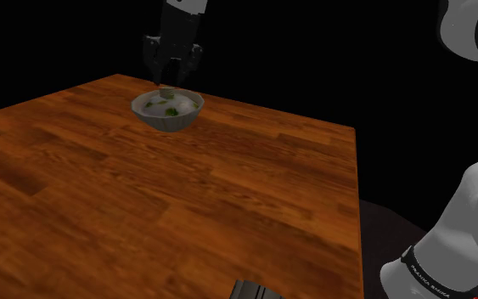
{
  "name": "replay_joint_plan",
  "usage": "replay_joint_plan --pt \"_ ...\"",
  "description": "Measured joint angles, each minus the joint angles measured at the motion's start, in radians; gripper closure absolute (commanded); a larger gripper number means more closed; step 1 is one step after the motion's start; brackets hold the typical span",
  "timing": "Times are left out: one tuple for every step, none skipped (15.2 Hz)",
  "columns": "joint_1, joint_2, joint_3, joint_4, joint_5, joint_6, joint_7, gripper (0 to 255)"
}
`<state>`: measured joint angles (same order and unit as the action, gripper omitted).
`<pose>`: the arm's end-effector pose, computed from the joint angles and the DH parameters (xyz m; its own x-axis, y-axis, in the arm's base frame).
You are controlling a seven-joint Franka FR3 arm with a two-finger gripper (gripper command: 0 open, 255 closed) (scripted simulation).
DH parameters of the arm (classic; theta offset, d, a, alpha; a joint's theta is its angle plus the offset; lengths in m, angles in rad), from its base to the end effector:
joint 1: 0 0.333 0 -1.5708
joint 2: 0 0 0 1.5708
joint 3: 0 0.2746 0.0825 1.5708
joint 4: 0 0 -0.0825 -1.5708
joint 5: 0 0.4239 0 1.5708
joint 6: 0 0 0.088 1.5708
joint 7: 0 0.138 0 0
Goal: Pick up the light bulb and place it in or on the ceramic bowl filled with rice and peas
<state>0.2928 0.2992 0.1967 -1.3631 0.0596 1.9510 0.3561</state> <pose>0.6335 0.3254 0.5113 0.9706 0.0750 0.2288 0.1244 -0.9698 -0.2097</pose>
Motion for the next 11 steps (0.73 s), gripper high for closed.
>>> replay_joint_plan --pt "0.0 0.0 0.0 0.0 0.0 0.0 0.0 0" --pt "0.0 0.0 0.0 0.0 0.0 0.0 0.0 0" --pt "0.0 0.0 0.0 0.0 0.0 0.0 0.0 0" --pt "0.0 0.0 0.0 0.0 0.0 0.0 0.0 0" --pt "0.0 0.0 0.0 0.0 0.0 0.0 0.0 0" --pt "-0.001 0.001 0.0 0.018 0.0 -0.017 0.0 0" --pt "-0.004 -0.009 -0.001 0.028 0.003 -0.037 -0.002 0" --pt "-0.009 -0.02 -0.002 0.04 0.006 -0.059 -0.006 0" --pt "-0.007 -0.021 -0.001 0.067 0.005 -0.087 -0.002 0" --pt "-0.008 -0.026 -0.001 0.072 0.006 -0.098 -0.002 0" --pt "-0.009 -0.028 -0.002 0.078 0.006 -0.104 -0.003 0"
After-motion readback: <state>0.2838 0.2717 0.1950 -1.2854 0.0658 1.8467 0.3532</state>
